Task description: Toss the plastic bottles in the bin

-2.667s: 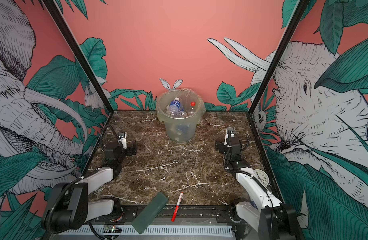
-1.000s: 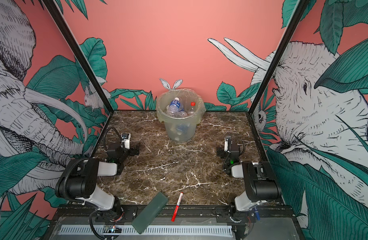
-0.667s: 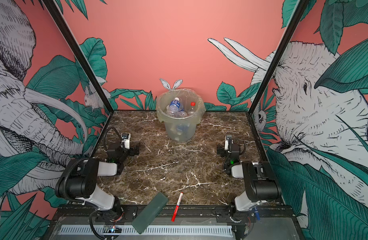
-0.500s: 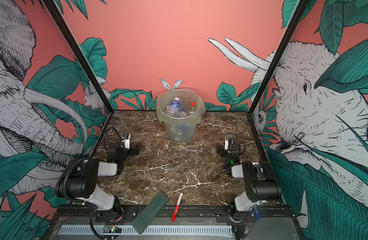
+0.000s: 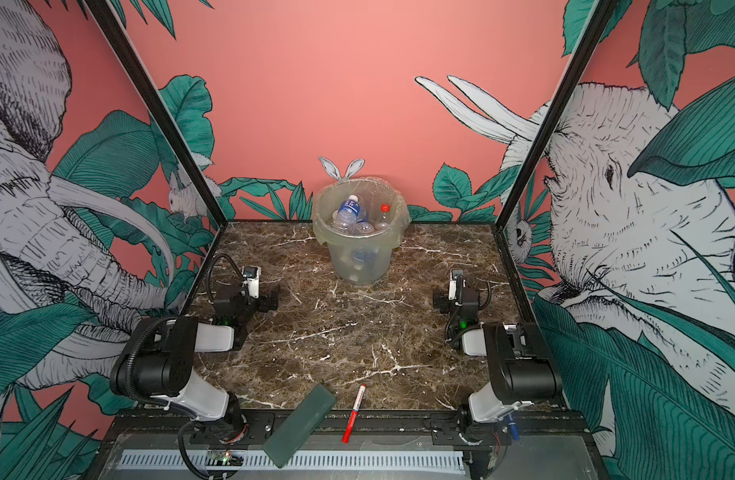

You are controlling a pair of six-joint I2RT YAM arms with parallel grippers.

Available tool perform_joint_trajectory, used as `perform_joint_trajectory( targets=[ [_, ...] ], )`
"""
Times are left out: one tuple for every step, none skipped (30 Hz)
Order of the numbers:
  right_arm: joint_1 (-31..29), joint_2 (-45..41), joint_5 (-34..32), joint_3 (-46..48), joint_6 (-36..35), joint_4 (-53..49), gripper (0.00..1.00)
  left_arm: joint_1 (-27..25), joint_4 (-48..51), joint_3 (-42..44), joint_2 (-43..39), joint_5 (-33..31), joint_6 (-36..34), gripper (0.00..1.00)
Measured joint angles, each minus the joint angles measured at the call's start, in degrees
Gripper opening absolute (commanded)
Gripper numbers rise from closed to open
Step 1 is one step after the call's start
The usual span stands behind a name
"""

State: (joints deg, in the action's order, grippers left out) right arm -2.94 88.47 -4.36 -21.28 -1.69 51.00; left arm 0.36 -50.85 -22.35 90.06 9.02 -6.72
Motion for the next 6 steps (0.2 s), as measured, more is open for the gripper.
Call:
perform_joint_trajectory(
  targets=[
    [0.00, 0.00, -0.02, 0.00, 0.00, 0.00, 0.99, 0.00, 0.00, 0.00, 0.00, 0.00, 0.00, 1.00],
    [0.00, 0.00, -0.09, 0.00, 0.00, 0.00, 0.99, 0.00, 0.00, 0.00, 0.00, 0.00, 0.00, 1.00],
    [0.00, 0.00, -0.15, 0.00, 0.00, 0.00, 0.99, 0.00, 0.00, 0.00, 0.00, 0.00, 0.00, 0.99],
    [0.00, 0.00, -0.17, 0.00, 0.00, 0.00, 0.99, 0.00, 0.00, 0.00, 0.00, 0.02, 0.00, 1.00],
    [0.00, 0.00, -0.17, 0.00, 0.02, 0.00, 0.99, 0.00, 0.00, 0.00, 0.00, 0.00, 0.00, 1.00],
    [0.00, 0.00, -0.17, 0.00, 0.00, 0.00, 0.99, 0.00, 0.00, 0.00, 0.00, 0.00, 0.00, 0.99]
  ],
)
